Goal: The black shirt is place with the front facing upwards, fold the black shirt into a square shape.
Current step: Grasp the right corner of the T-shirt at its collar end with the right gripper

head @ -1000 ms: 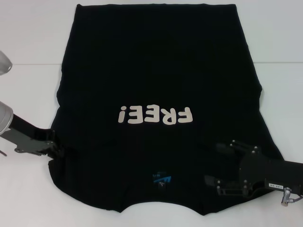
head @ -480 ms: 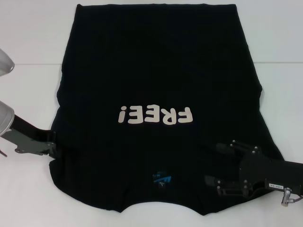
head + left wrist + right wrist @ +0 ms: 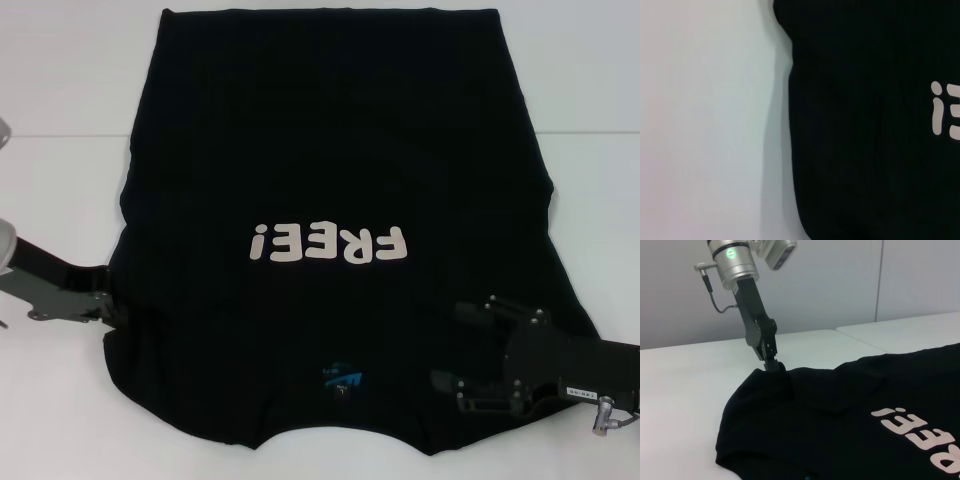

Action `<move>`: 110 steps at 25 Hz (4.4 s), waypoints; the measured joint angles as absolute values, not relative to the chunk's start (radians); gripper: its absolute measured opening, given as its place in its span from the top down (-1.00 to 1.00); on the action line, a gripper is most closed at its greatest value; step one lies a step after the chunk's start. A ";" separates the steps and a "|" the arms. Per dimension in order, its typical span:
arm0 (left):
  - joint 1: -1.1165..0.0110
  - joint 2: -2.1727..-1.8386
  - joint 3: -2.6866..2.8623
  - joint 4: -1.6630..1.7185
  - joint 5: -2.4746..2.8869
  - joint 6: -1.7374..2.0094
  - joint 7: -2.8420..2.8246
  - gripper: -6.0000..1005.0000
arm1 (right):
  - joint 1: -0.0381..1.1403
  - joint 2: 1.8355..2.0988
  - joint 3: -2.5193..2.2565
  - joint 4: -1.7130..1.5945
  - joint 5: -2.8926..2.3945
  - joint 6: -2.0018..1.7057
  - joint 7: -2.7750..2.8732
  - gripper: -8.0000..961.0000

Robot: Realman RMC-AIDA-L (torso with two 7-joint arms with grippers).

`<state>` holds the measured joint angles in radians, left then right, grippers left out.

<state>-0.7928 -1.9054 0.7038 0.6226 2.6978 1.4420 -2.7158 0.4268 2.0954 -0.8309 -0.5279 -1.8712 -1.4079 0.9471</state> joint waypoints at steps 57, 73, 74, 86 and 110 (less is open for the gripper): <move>-0.772 -1.887 0.644 0.640 2.698 1.483 -2.629 0.98 | 0.625 1.890 -0.713 -0.815 -2.583 -1.634 2.484 -0.96; -0.771 -1.888 0.644 0.638 2.698 1.474 -2.628 0.98 | 0.647 1.916 -0.761 -0.740 -2.585 -1.531 2.466 -0.96; -0.771 -1.888 0.644 0.637 2.698 1.473 -2.628 0.98 | 0.647 1.917 -0.761 -0.740 -2.585 -1.529 2.466 -0.96; -0.771 -1.890 0.644 0.635 2.698 1.472 -2.624 0.98 | 0.657 1.930 -0.778 -0.737 -2.585 -1.521 2.464 -0.96; -0.772 -1.890 0.644 0.635 2.691 1.469 -2.617 0.98 | 0.709 1.941 -0.797 -0.666 -2.573 -1.502 2.453 -0.96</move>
